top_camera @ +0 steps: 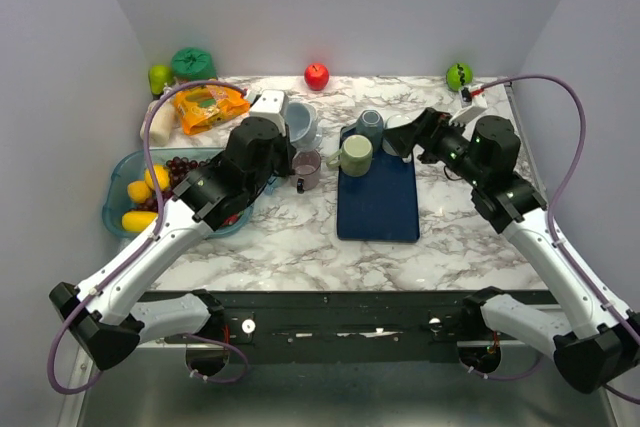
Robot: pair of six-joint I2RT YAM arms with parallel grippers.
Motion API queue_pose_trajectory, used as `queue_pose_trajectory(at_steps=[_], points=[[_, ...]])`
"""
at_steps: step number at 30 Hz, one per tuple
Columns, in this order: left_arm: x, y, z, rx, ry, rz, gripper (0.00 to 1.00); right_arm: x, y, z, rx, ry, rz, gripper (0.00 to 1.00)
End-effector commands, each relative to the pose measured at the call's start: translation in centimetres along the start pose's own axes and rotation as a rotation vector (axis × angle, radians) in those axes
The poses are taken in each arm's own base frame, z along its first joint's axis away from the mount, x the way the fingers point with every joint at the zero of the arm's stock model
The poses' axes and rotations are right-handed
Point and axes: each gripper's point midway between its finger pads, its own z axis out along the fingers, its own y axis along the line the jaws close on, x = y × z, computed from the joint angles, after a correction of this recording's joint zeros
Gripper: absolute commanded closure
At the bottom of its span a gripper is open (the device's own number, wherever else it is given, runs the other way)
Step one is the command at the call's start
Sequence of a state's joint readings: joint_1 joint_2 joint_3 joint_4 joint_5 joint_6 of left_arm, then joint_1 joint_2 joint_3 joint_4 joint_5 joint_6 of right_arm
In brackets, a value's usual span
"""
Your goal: Turn the mug right side up
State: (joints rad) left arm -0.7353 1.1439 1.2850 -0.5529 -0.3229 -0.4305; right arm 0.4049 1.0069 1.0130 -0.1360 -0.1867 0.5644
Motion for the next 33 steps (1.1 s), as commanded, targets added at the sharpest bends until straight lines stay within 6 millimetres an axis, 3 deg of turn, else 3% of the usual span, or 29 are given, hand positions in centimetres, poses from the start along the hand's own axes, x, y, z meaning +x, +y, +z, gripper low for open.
queue_pose_trajectory(at_steps=[1,2,14,23,33], points=[[3.0,4.3,-1.2,-0.171,0.018,0.002,1.0,0.5,-1.6,0.7,0.081,0.036,-0.015,0.0],[4.4,4.9,-1.0,-0.188,0.045,0.01,1.0,0.7,-1.7,0.9,0.084,0.043,-0.012,0.0],[12.7,7.6,-0.9,-0.255,0.192,-0.035,1.0,3.6,-3.1,2.9,0.116,0.154,0.04,0.0],[16.8,9.4,-0.1,-0.306,0.215,-0.048,1.0,4.4,-3.6,3.6,0.123,0.184,0.037,0.0],[19.3,10.7,0.6,-0.343,0.195,-0.073,1.0,6.4,-5.5,4.1,0.178,0.237,0.025,0.0]])
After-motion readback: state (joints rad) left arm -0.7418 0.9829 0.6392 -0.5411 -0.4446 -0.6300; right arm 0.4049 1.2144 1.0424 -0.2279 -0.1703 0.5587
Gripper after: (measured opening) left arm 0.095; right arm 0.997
